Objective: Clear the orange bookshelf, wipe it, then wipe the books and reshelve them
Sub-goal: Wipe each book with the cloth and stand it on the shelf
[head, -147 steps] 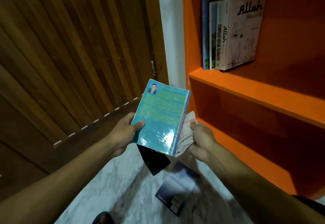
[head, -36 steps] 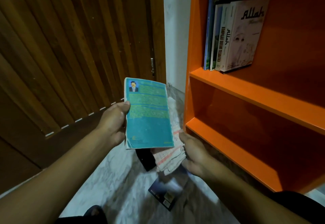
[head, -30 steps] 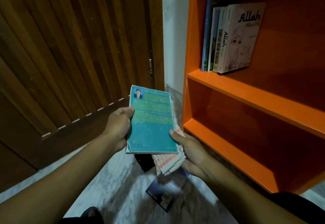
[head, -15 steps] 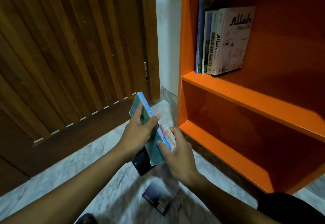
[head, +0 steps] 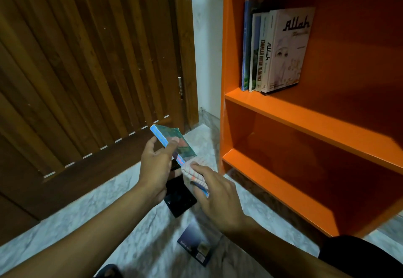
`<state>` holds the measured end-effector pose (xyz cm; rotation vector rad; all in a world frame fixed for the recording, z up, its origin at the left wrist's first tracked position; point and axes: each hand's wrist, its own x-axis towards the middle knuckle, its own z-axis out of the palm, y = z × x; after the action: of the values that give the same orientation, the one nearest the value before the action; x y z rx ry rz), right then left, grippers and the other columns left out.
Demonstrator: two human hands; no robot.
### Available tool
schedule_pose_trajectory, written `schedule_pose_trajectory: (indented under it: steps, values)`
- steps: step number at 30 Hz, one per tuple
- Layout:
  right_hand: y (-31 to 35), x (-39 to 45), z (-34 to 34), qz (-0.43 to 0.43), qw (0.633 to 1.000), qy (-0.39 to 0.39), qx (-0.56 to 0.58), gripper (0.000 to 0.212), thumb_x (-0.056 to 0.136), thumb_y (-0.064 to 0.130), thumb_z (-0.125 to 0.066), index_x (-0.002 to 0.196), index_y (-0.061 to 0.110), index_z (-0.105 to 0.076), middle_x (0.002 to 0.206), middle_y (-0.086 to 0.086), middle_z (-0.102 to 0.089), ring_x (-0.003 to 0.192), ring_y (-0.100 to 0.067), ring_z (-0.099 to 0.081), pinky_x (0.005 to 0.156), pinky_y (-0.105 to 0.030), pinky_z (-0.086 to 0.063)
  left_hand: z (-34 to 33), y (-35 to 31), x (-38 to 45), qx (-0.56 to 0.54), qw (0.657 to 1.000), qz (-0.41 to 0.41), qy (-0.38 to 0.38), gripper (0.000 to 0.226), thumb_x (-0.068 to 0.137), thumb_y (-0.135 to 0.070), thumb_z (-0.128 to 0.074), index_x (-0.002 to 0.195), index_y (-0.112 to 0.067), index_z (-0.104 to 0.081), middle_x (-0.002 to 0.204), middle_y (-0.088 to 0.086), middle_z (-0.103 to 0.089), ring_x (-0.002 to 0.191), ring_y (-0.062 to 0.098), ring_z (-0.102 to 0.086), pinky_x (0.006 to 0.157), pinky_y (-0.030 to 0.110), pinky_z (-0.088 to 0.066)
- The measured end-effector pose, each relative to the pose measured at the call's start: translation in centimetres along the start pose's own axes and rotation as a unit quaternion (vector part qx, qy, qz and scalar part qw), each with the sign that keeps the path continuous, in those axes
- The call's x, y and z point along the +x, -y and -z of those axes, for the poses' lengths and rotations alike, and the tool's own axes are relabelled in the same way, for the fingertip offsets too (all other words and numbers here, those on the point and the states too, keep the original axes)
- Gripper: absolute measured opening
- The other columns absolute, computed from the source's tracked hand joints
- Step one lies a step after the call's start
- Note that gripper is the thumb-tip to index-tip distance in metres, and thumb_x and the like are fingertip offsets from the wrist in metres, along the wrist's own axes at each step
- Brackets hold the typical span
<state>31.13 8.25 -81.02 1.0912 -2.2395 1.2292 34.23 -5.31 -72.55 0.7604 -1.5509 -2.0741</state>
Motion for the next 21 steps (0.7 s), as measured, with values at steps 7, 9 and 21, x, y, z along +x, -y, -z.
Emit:
schedule_pose_trajectory:
  steps: [7,9,21]
  values:
    - [-0.5,-0.5,-0.6,0.012,0.998,0.035,0.044,0.036,0.088,0.011,-0.068,0.124,0.017,-0.066,0.124,0.003,-0.068,0.117,-0.007,-0.059,0.102,-0.018,-0.044,0.7,0.7,1.1,-0.014,0.997,0.026,-0.073,0.021,0.099,0.001,-0.052,0.117,-0.009,-0.057,0.099,0.010,-0.069,0.067,0.019,-0.070,0.043,0.027,-0.057]
    - [0.1,0.2,0.5,-0.083,0.983,0.067,0.146,0.029,0.093,0.007,-0.062,0.117,0.022,-0.068,0.118,0.011,-0.069,0.110,0.002,-0.061,0.092,-0.014,-0.047,1.2,0.3,1.7,0.017,0.998,-0.004,-0.065,0.021,0.101,-0.004,-0.053,0.121,-0.009,-0.055,0.102,0.006,-0.070,0.079,0.018,-0.071,0.054,0.029,-0.061]
    - [-2.2,5.3,5.2,-0.243,0.935,-0.152,0.208,0.021,0.105,0.031,-0.045,0.115,0.038,-0.062,0.116,0.023,-0.063,0.102,0.019,-0.057,0.085,-0.010,-0.049,2.1,-0.9,-0.1,0.257,0.955,-0.062,0.133,0.020,0.102,-0.017,-0.051,0.120,-0.018,-0.061,0.094,-0.001,-0.077,0.079,0.015,-0.076,0.061,0.028,-0.062]
